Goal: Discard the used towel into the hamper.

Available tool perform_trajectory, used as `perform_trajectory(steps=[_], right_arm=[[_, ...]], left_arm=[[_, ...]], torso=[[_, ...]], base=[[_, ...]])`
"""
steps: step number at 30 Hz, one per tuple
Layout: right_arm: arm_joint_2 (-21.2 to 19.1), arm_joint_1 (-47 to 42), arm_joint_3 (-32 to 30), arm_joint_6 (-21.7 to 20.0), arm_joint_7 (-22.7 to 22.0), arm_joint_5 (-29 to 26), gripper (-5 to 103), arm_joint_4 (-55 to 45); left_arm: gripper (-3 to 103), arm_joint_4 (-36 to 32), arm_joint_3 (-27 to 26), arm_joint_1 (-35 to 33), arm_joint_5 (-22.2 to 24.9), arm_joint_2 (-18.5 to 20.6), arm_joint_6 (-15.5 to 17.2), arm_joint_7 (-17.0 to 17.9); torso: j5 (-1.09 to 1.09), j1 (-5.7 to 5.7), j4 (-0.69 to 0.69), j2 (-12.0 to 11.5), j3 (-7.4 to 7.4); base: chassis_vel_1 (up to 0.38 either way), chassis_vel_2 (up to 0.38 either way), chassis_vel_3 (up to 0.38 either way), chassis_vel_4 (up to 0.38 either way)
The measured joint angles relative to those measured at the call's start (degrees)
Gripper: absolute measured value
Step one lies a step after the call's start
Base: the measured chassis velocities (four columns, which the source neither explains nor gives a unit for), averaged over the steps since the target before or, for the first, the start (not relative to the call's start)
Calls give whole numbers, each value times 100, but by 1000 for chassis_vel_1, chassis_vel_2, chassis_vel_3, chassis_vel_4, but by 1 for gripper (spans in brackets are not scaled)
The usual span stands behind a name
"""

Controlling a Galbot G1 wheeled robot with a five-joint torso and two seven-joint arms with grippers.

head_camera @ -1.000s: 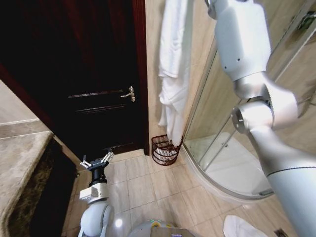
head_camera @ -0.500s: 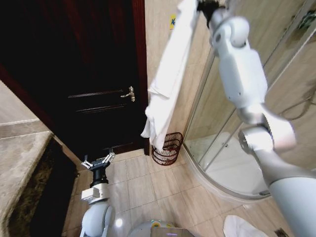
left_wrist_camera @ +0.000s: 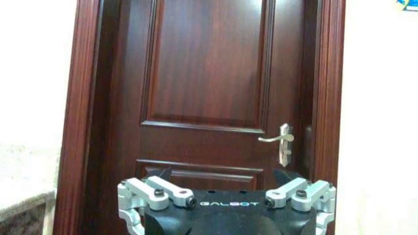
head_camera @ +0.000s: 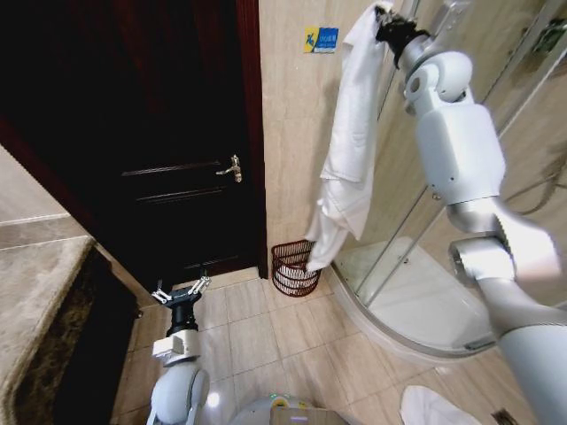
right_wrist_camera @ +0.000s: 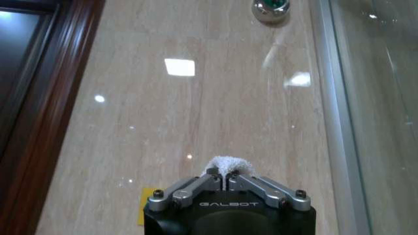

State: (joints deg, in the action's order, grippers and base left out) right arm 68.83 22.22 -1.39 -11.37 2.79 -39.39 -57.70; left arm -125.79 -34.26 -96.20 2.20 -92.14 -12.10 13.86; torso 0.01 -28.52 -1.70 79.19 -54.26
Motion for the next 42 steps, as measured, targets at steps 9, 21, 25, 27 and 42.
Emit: perform_trajectory(steps=[9,21,25,27,42], right_arm=[[231,-31,51,14,-40,6,1,-24],[670,435,0,56,-41,127,1,563],[649,415,9,55,-9,184,1,594],[620,350,28,55,4,212,1,601],[883,336,41,161,49,311,1,715]], left_arm=[[100,-6,-7,1,9,0,-1,6],[100,-14,-33,6,45,0,-1,17],[100,-31,-2,-10,46,0,0,17],[100,-38,7,-22,45,1,2,13],[100,-163,-23,-84,73,0,2,4]], torso=[[0,1,0,0,0],[-4,1,0,1,1],[-1,1,0,0,1],[0,1,-3,0,1],[-3,2,1,1,1]], base=[[0,0,0,0],[0,0,0,0],[0,0,0,0],[0,0,0,0],[0,0,0,0]])
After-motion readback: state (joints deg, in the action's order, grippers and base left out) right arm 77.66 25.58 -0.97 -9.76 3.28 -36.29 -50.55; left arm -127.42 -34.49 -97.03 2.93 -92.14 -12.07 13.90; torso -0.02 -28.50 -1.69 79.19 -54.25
